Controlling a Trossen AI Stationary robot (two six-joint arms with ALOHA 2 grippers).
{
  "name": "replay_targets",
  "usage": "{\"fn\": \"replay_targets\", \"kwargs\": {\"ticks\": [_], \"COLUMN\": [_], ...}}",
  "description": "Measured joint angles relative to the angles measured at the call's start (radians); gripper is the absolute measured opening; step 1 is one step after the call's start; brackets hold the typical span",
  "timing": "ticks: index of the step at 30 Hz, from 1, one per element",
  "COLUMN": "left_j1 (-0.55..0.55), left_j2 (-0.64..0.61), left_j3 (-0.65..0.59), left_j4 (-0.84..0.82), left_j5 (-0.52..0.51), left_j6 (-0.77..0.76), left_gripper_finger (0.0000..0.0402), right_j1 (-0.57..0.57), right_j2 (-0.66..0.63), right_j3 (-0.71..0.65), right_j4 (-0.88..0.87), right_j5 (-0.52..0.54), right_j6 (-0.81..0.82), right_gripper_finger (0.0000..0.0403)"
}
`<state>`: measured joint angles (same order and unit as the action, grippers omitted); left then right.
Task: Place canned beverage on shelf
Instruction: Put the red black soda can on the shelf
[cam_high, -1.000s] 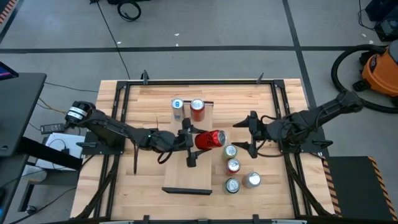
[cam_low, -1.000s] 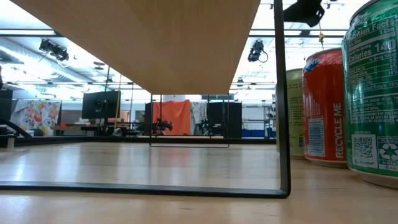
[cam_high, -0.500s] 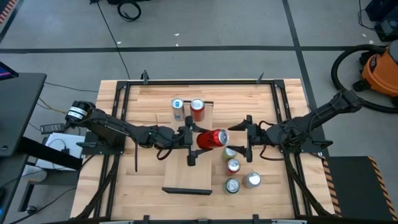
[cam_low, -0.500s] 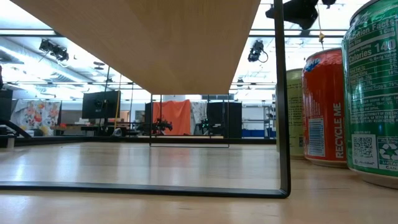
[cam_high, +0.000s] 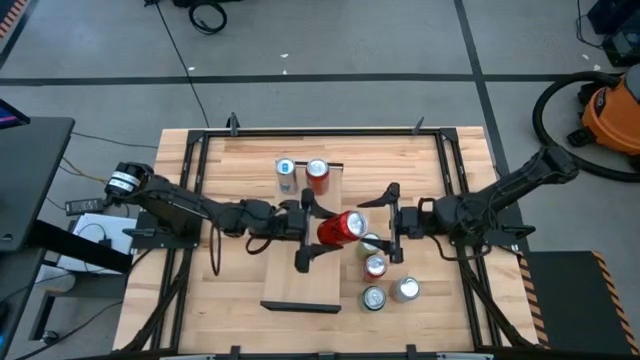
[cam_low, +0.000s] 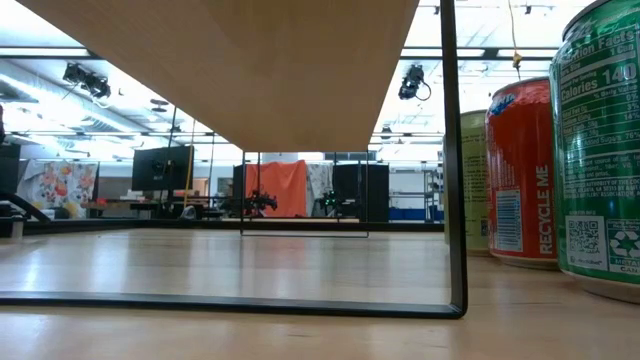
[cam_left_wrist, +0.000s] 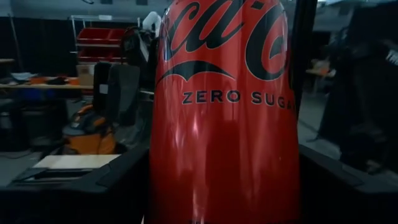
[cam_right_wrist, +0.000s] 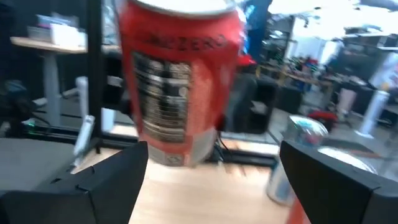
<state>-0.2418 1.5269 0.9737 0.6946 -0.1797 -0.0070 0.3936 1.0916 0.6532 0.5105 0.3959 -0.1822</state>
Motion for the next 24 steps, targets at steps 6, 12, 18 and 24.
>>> {"fn": "replay_targets", "kwargs": {"ticks": [6,12,18,24], "left_j1": [0.05,0.103,0.164,0.179], "left_j2": [0.0,0.0,0.0,0.0], "left_j3": [0.0,0.0,0.0,0.006], "left_j4": [0.044,0.055,0.079,0.081], "left_j5": [0.119,0.267,0.323,0.321], "left_j6": [-0.097,-0.18,-0.272,-0.277], "left_gripper_finger": [0.0314,0.0314,0.0314,0.0314], "right_j1": [-0.078,-0.151,-0.231,-0.261], "right_j2": [0.004,0.004,0.04,0.143], "right_j3": [0.06,0.119,0.165,0.198], "right_j4": [-0.011,-0.009,-0.001,0.074], "right_j5": [-0.206,-0.368,-0.467,-0.5], "right_j6": [0.003,0.0,0.033,0.048], "right_gripper_finger": [0.0376,0.0376,0.0376,0.0376]}}
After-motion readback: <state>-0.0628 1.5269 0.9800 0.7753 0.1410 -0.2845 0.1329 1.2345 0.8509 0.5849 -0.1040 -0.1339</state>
